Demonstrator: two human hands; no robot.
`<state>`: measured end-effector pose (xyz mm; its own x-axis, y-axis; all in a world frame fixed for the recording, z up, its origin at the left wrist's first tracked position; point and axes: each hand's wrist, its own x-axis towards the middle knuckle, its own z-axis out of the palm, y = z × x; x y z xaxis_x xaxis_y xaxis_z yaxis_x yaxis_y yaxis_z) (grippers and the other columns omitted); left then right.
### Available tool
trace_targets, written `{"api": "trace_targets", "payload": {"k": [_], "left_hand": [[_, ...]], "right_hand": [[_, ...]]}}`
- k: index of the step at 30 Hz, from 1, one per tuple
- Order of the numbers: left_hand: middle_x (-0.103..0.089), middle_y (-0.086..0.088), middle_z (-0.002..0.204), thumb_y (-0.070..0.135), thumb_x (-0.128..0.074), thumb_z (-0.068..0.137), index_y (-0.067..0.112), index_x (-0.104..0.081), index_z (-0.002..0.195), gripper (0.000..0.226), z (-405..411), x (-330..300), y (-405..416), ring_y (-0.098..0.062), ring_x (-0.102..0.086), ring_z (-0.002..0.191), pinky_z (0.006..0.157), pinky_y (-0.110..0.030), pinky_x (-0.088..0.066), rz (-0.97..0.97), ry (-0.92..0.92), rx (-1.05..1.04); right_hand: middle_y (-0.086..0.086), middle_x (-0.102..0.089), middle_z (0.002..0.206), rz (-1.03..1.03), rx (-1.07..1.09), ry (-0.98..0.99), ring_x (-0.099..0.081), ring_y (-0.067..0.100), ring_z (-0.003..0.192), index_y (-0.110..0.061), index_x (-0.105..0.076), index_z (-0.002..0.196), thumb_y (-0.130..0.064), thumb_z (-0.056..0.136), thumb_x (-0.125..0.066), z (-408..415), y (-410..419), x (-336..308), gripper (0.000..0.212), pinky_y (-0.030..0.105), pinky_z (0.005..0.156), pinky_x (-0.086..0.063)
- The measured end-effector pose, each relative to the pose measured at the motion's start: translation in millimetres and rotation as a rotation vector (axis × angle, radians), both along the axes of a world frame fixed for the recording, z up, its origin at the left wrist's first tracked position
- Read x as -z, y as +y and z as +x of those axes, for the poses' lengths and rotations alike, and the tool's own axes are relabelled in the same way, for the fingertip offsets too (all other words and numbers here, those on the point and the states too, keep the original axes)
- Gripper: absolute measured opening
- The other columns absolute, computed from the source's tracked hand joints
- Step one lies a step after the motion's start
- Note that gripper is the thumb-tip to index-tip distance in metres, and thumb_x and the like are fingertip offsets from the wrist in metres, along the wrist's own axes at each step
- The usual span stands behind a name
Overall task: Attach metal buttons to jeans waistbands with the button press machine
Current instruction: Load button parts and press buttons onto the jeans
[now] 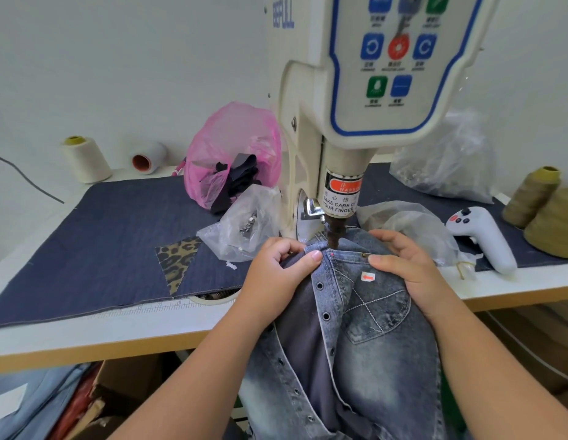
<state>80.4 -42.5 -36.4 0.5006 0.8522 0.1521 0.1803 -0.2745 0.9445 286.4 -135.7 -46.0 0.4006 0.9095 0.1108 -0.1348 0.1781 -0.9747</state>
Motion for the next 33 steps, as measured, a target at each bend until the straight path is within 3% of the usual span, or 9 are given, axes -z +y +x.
{"api": "trace_targets", "payload": {"k": [7, 20, 33], "left_hand": [[-0.061, 0.004, 0.104, 0.037, -0.075, 0.084, 0.022, -0.071, 0.089, 0.016, -1.0, -0.9, -0.2, 0.001, -0.055, 0.083, 0.073, -0.006, -0.037, -0.007, -0.002, -0.005], [-0.060, 0.006, 0.103, 0.039, -0.075, 0.084, 0.025, -0.070, 0.088, 0.015, -0.3, 0.9, 0.7, 0.011, -0.051, 0.077, 0.071, -0.002, -0.035, 0.021, 0.010, -0.001], [-0.059, 0.005, 0.102, 0.036, -0.075, 0.084, 0.023, -0.070, 0.089, 0.015, 0.3, 2.4, 1.0, 0.011, -0.052, 0.077, 0.071, -0.002, -0.035, 0.029, -0.011, 0.000]], "right_hand": [[0.000, -0.076, 0.098, 0.001, -0.006, -0.007, -0.072, 0.016, 0.083, -0.017, -0.067, 0.105, -0.007, 0.061, -0.070, 2.3, 1.0, -0.6, 0.045, 0.026, 0.069, -0.059], [0.002, -0.076, 0.098, 0.006, -0.016, 0.018, -0.073, 0.017, 0.082, -0.018, -0.070, 0.102, -0.006, 0.061, -0.069, 4.9, 1.6, 0.9, 0.042, 0.025, 0.066, -0.058], [0.002, -0.076, 0.095, -0.010, -0.019, 0.007, -0.073, 0.016, 0.079, -0.015, -0.068, 0.104, -0.007, 0.061, -0.069, 4.0, 1.6, -1.8, 0.043, 0.025, 0.065, -0.058]]}}
